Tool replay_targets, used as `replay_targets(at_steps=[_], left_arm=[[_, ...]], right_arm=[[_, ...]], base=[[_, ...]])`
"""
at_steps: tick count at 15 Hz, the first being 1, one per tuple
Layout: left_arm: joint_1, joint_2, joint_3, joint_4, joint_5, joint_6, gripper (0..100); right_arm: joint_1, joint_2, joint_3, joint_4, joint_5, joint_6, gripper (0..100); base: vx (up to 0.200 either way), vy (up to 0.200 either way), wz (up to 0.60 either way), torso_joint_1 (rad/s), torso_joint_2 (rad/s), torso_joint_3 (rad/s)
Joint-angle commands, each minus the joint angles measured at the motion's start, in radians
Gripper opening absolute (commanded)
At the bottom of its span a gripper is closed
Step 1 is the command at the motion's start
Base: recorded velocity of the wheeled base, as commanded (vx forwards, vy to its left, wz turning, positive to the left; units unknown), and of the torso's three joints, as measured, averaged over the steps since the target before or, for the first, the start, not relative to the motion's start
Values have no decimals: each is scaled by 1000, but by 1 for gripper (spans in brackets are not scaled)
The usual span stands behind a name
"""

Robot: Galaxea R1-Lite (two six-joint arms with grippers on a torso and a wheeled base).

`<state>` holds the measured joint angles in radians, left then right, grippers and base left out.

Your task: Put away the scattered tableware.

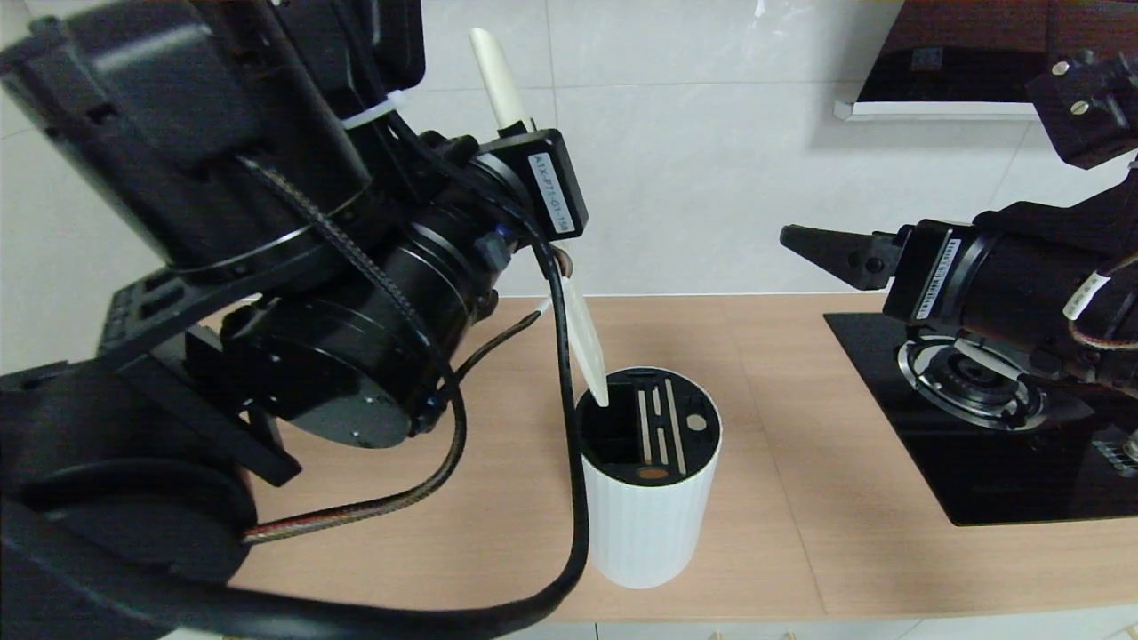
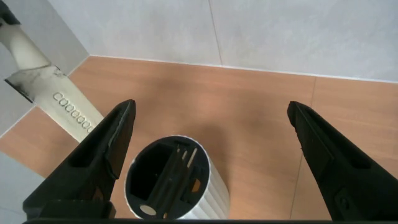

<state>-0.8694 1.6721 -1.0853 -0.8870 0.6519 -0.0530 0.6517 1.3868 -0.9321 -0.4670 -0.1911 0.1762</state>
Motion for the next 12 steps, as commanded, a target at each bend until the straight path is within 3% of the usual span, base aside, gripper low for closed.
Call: replay_targets(at_steps=[1,12], left_arm=[[-5,32,27,-18,-2,12,0],[-11,144,33,-82,0,12,0]], right_arm=[[0,15,-1,-1,-1,0,100],[0,26,1,-1,-1,0,100]], base=[[0,0,0,0,0,0],[0,0,0,0,0,0]])
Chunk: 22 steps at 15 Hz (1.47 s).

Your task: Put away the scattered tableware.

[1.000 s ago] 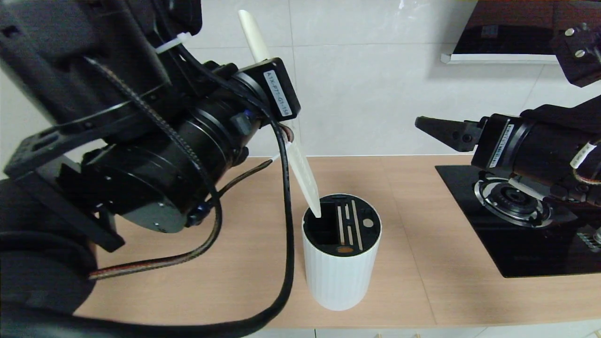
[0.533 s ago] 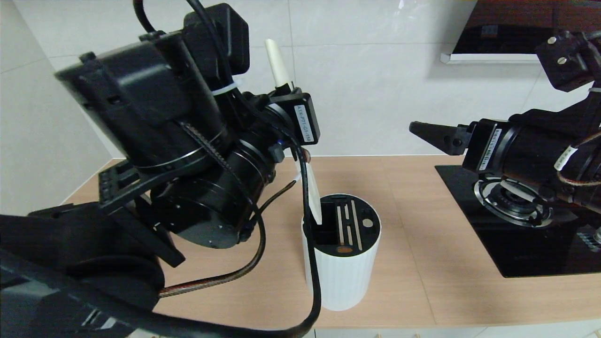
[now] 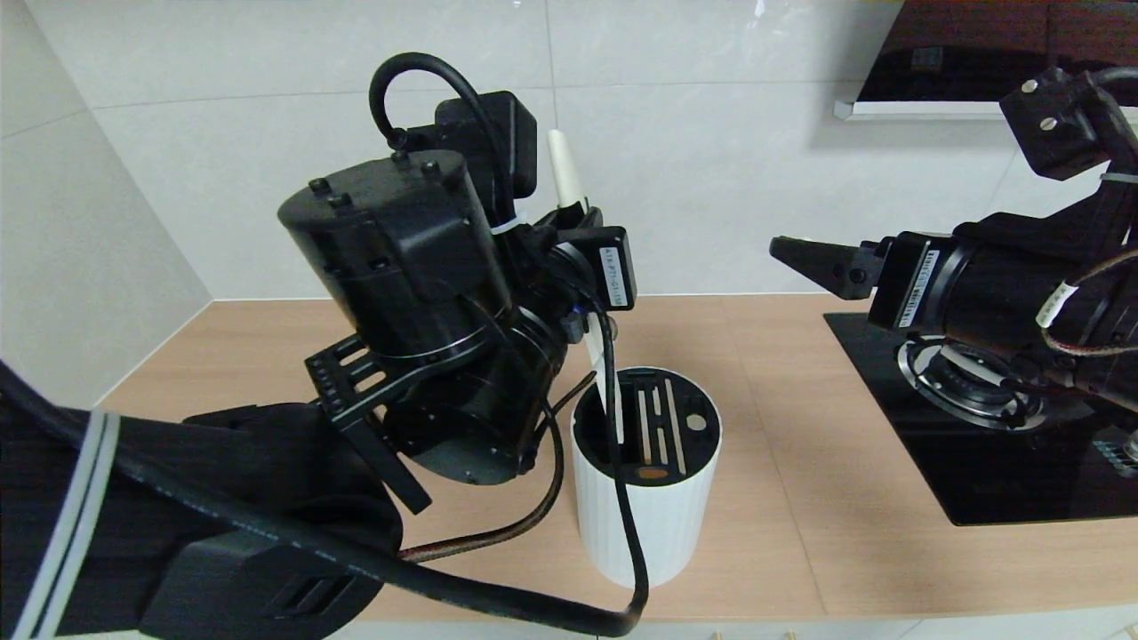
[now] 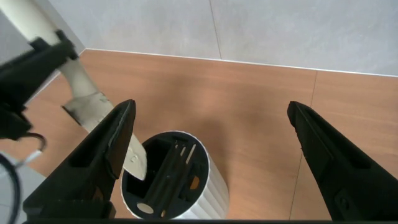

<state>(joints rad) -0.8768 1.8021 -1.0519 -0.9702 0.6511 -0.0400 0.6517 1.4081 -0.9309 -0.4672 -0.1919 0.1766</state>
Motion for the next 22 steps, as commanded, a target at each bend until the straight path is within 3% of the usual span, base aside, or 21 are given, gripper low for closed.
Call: replay_targets(at_steps=[1,10,22], left_arm=[[-8,20,1,1,1,-1,0],[-45,75,50,1,9,-3,0],[-50,149,76,1,36,-3,0]], right_arm=[[0,5,0,-1,0,0,100],[0,15,3,-1,0,0,100],[3,20,4,-1,0,0,100]], base=[[0,0,0,0,0,0],[0,0,0,0,0,0],[0,0,0,0,0,0]])
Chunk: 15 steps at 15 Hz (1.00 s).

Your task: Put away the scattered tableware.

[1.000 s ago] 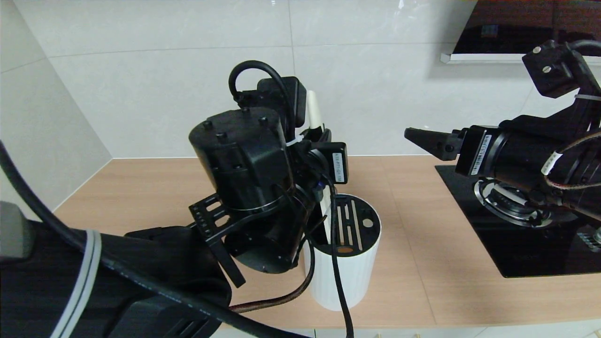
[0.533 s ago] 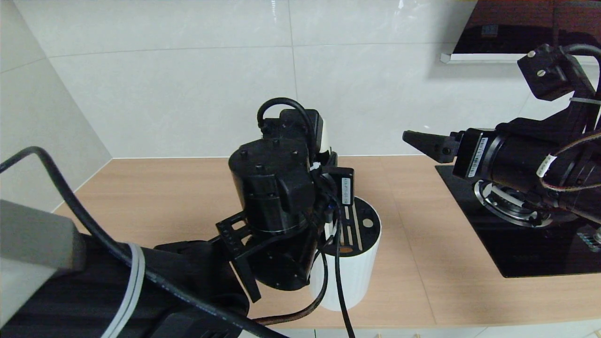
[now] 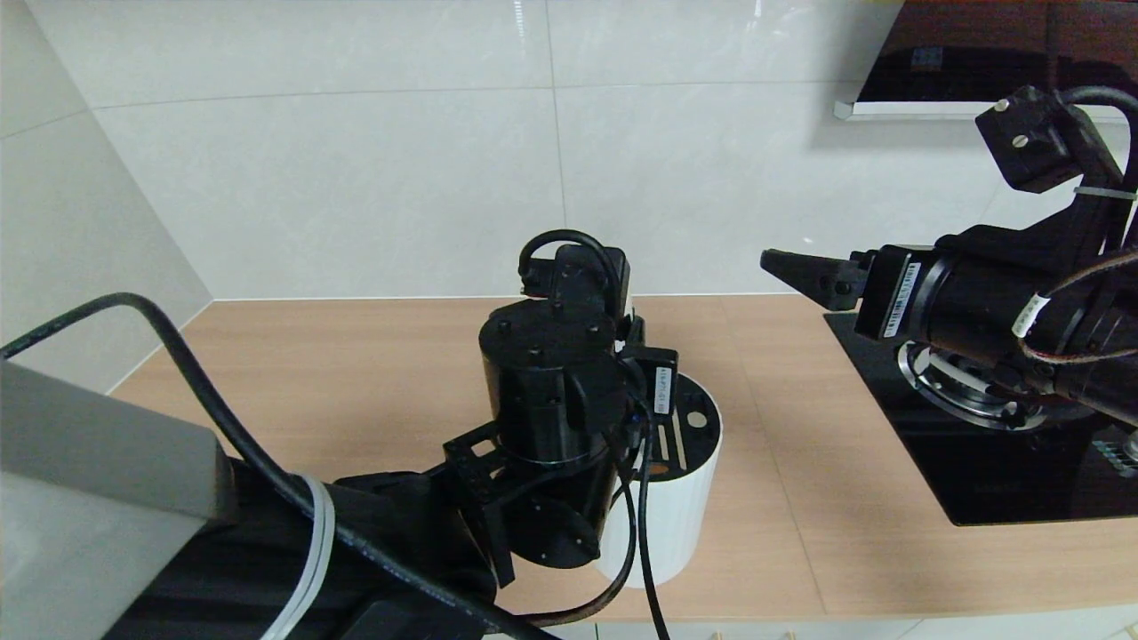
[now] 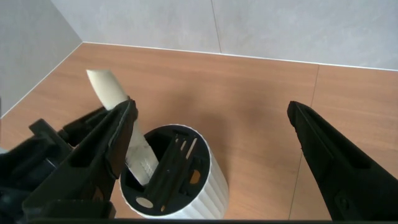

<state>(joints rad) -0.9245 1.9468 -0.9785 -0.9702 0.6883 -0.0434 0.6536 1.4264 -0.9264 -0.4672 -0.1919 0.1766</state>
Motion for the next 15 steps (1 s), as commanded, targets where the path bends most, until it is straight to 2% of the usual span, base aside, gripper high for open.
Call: replay_targets(at_steps=[1,7,8,13,15], left_arm=[[-5,4,4,1,-1,-1,0],[-14,23,8,1,2,-1,0],[-14,24,8,1,2,-1,100],[-14,14,4,-1,0,-3,100],[-13,-17,4,-36,-3,-3,100]], right_arm=[[0,3,0,-1,0,0,100],[3,0,0,-1,-4,0,100],[3,2,0,-1,-4,0,100],[3,2,0,-1,-4,0,100],[3,0,0,-1,-4,0,100]], base=[[0,0,0,0,0,0],[0,0,0,0,0,0],[0,0,0,0,0,0],[0,0,0,0,0,0],[0,0,0,0,0,0]])
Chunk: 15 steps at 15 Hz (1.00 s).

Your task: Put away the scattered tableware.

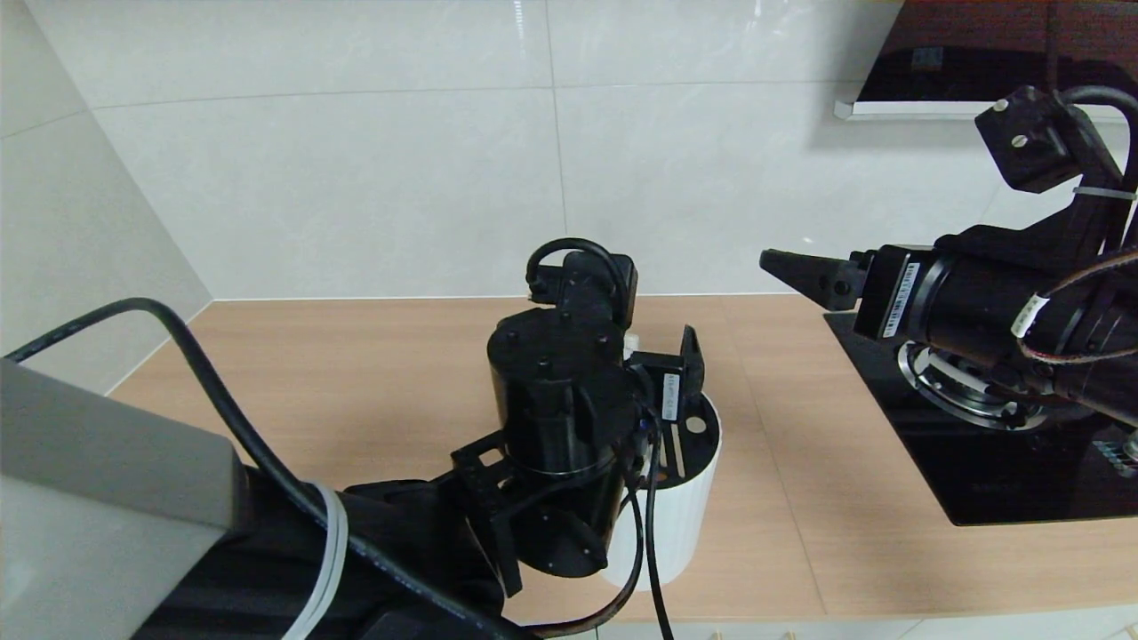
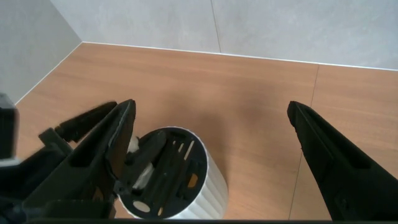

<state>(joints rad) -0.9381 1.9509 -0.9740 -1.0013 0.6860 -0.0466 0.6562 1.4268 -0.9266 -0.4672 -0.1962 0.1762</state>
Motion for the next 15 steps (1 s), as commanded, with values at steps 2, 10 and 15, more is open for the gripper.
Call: replay_targets(at_steps=[2,10,15], left_arm=[[4,-61,0,-33,-3,-1,100],[280,-374,150,-94,-206,-12,100],[395,-665,296,-37,-304,-21,100]], right_arm=[[0,1,0,-1,0,0,100],[-53,-26,43,-5,-6,-12,100],[-162,-381,302,6,-49,-43,100]], base=[[0,0,0,0,0,0],[0,0,0,0,0,0],[0,0,0,0,0,0]])
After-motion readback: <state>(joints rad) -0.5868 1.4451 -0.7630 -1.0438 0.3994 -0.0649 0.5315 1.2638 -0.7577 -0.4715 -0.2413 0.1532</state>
